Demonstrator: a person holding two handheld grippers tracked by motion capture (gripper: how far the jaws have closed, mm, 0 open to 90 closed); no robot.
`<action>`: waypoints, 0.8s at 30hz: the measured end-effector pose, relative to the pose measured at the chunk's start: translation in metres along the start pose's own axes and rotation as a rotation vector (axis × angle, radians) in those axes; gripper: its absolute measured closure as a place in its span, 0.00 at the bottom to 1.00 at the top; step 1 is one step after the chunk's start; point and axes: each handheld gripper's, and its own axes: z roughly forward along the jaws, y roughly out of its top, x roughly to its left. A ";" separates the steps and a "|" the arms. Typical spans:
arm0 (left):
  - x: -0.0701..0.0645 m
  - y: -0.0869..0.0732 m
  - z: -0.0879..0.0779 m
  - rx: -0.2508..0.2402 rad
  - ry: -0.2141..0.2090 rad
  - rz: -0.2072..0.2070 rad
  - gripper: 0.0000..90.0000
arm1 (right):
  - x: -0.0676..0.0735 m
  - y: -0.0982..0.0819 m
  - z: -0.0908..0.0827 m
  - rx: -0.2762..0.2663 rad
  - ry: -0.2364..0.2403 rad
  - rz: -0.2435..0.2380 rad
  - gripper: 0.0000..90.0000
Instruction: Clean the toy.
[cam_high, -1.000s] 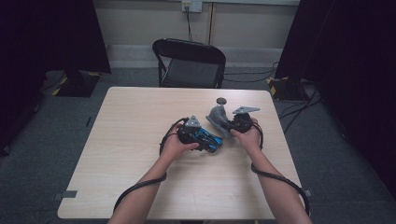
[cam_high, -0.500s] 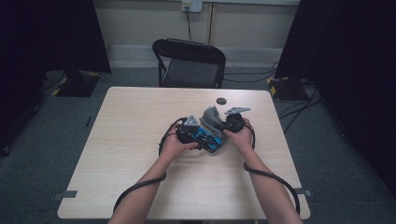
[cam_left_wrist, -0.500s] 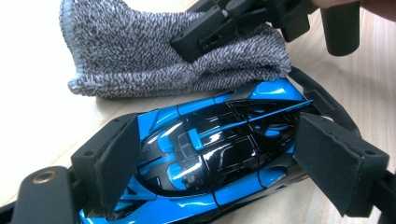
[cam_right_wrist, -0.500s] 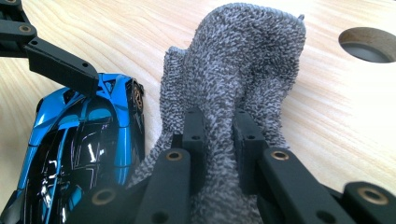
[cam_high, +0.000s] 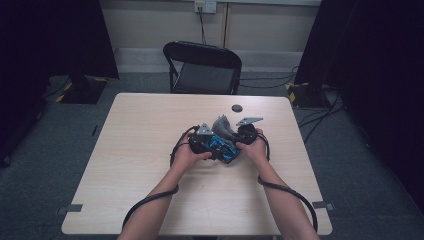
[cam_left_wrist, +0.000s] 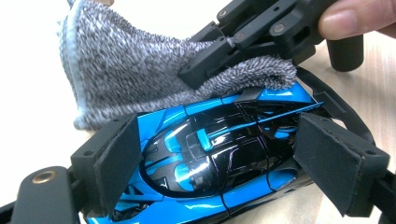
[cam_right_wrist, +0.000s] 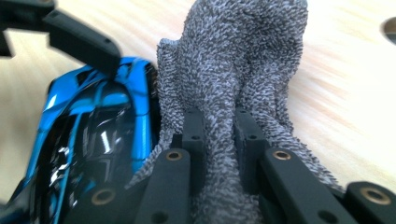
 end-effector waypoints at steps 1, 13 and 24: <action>0.000 0.000 0.000 0.001 0.000 0.000 0.16 | -0.001 0.000 0.000 0.006 0.008 -0.008 0.87; -0.001 0.001 0.000 0.011 0.001 -0.003 0.17 | -0.002 0.002 -0.008 -0.011 -0.032 -0.007 0.67; -0.001 0.001 0.000 0.006 0.005 0.000 0.17 | 0.001 0.002 -0.035 -0.069 -0.091 0.037 0.60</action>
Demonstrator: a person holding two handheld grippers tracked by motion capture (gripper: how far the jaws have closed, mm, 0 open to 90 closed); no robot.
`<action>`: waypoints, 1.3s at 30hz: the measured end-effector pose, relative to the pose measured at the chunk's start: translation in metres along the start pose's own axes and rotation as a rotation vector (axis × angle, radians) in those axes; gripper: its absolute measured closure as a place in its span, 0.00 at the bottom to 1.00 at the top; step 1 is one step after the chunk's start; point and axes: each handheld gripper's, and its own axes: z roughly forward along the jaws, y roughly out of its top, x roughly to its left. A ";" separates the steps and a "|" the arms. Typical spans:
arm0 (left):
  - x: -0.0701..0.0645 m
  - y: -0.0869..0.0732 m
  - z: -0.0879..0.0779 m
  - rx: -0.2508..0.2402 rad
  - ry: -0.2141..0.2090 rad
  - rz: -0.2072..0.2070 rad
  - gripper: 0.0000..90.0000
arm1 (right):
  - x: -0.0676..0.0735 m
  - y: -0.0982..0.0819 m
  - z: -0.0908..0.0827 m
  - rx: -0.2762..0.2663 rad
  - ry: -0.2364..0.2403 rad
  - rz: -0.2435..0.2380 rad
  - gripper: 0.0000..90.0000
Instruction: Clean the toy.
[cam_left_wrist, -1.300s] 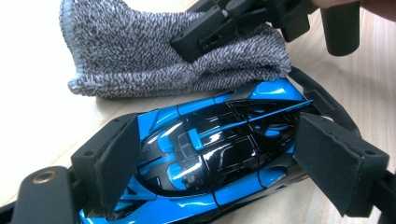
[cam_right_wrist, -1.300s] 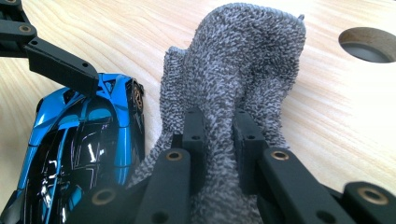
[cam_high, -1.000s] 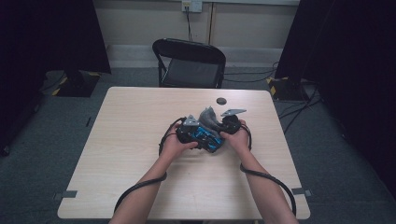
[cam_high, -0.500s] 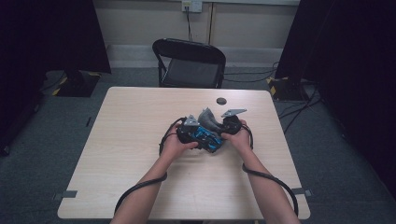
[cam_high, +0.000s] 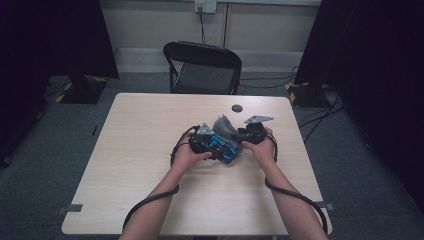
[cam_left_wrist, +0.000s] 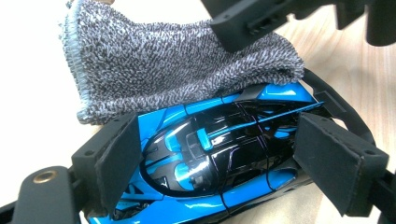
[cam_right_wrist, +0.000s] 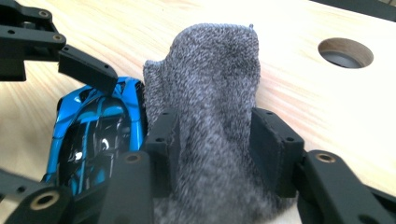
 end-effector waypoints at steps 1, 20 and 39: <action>0.000 0.000 0.000 -0.003 0.000 0.000 0.17 | 0.002 -0.001 -0.001 -0.007 -0.005 -0.001 0.60; 0.000 -0.001 -0.001 -0.003 0.004 -0.003 0.17 | 0.012 -0.009 0.026 0.109 -0.081 -0.059 0.84; 0.001 -0.002 -0.001 -0.007 0.007 -0.007 0.17 | 0.016 0.007 0.039 0.142 -0.015 -0.086 0.90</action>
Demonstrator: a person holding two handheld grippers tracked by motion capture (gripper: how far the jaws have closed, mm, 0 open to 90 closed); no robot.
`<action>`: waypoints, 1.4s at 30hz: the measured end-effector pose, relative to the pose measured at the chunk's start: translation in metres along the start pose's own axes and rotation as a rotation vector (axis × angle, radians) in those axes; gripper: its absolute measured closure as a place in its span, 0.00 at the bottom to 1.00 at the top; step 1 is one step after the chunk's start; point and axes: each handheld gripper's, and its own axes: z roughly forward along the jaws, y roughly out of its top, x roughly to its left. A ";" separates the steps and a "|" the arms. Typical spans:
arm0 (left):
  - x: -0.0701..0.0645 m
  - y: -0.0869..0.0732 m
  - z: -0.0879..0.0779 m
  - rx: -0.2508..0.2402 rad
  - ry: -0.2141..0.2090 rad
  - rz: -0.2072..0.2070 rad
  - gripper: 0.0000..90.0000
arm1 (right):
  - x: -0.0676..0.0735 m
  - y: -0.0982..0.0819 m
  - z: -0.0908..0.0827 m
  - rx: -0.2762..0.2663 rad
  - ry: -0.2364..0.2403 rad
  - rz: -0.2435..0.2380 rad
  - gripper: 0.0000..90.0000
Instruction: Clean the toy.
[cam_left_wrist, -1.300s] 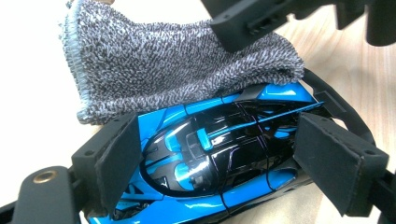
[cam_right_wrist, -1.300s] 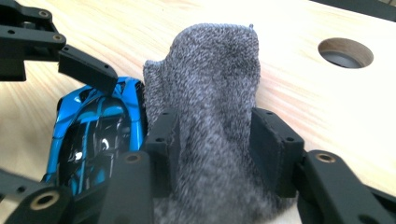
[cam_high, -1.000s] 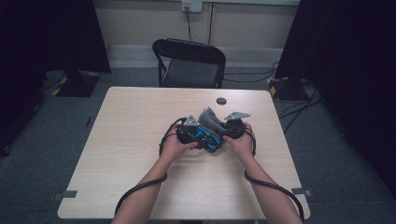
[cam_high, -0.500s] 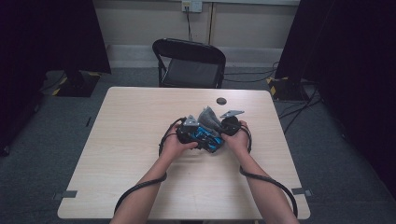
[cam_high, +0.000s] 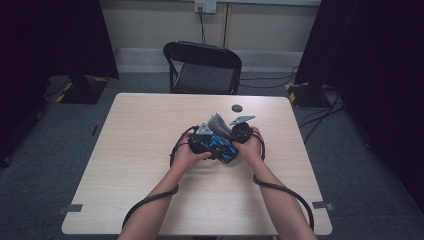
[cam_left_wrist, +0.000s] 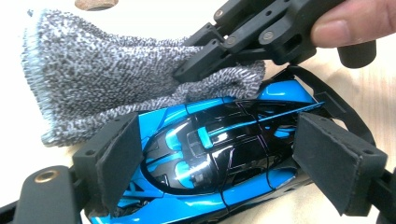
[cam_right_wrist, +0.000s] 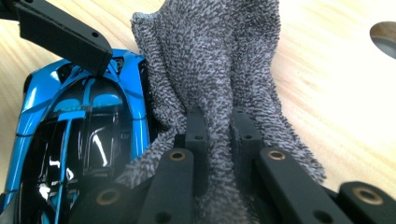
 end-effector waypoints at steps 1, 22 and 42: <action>0.000 0.000 0.000 -0.003 0.001 -0.001 0.17 | 0.000 -0.001 -0.001 0.001 0.003 -0.003 0.90; 0.001 0.000 -0.002 0.008 0.018 -0.008 0.18 | -0.024 -0.028 -0.035 0.020 0.060 0.019 0.90; 0.000 0.002 -0.002 0.021 0.024 -0.012 0.18 | -0.023 -0.059 -0.073 -0.004 0.066 0.048 0.90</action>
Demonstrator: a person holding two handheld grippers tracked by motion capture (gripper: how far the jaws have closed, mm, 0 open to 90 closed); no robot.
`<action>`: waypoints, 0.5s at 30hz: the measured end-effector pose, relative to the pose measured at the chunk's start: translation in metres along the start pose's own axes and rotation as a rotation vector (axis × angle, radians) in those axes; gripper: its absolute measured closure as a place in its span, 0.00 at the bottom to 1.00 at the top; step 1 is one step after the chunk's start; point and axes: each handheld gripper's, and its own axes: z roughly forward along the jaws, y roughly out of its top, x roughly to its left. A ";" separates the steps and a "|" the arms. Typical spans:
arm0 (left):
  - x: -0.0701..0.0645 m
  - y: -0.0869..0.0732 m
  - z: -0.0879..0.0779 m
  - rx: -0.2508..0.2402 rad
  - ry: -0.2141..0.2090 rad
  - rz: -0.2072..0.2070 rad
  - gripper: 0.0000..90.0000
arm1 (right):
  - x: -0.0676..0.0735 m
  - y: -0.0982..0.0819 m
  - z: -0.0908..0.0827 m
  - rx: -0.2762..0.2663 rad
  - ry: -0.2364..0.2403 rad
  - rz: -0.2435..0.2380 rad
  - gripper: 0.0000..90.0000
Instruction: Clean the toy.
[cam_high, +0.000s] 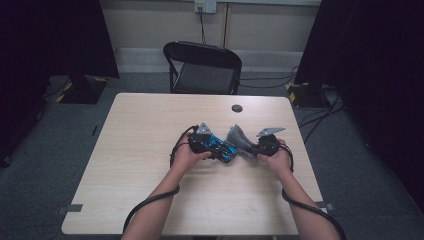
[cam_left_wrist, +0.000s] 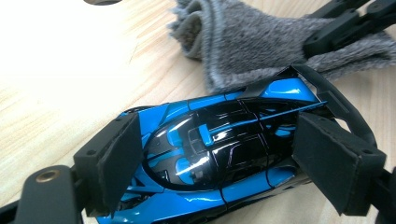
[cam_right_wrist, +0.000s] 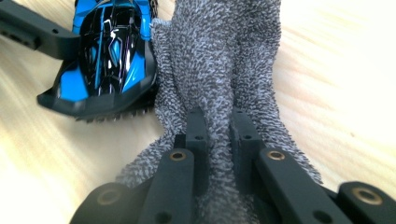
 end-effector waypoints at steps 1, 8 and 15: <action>0.000 0.000 0.000 0.001 0.000 0.000 0.18 | 0.000 -0.002 -0.002 -0.003 0.004 0.012 0.90; 0.000 -0.001 0.000 -0.002 0.002 0.001 0.18 | -0.004 -0.007 -0.017 -0.035 0.000 0.065 0.91; 0.000 -0.002 -0.001 -0.006 0.001 0.001 0.18 | -0.011 0.004 -0.023 -0.073 -0.029 0.084 0.91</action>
